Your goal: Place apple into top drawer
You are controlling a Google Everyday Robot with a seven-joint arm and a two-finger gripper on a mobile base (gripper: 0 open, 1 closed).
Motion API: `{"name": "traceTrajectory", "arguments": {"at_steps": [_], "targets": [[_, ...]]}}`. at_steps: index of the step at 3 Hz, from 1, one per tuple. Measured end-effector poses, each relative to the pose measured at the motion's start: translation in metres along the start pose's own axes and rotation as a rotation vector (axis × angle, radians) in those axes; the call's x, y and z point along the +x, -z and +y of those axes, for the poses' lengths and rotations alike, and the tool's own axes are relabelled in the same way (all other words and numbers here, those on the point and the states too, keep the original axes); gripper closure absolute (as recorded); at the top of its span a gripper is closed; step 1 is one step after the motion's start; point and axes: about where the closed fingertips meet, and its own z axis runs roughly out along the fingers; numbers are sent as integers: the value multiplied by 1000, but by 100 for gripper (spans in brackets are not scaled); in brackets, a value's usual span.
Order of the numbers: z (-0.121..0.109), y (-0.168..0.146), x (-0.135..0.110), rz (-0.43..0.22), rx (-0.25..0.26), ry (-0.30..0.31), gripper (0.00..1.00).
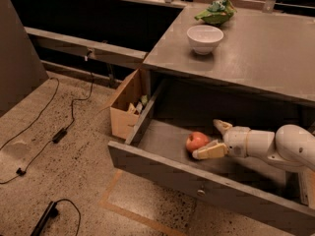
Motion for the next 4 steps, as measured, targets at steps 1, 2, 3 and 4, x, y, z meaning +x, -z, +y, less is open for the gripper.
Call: {"name": "traceTrajectory", "arguments": {"at_steps": [1, 2, 3, 4], "targets": [[-4, 11, -10, -17, 12, -4, 18], [-12, 37, -31, -57, 37, -9, 42], [-18, 69, -62, -112, 54, -7, 64], [-21, 107, -111, -195, 69, -19, 88]]}}
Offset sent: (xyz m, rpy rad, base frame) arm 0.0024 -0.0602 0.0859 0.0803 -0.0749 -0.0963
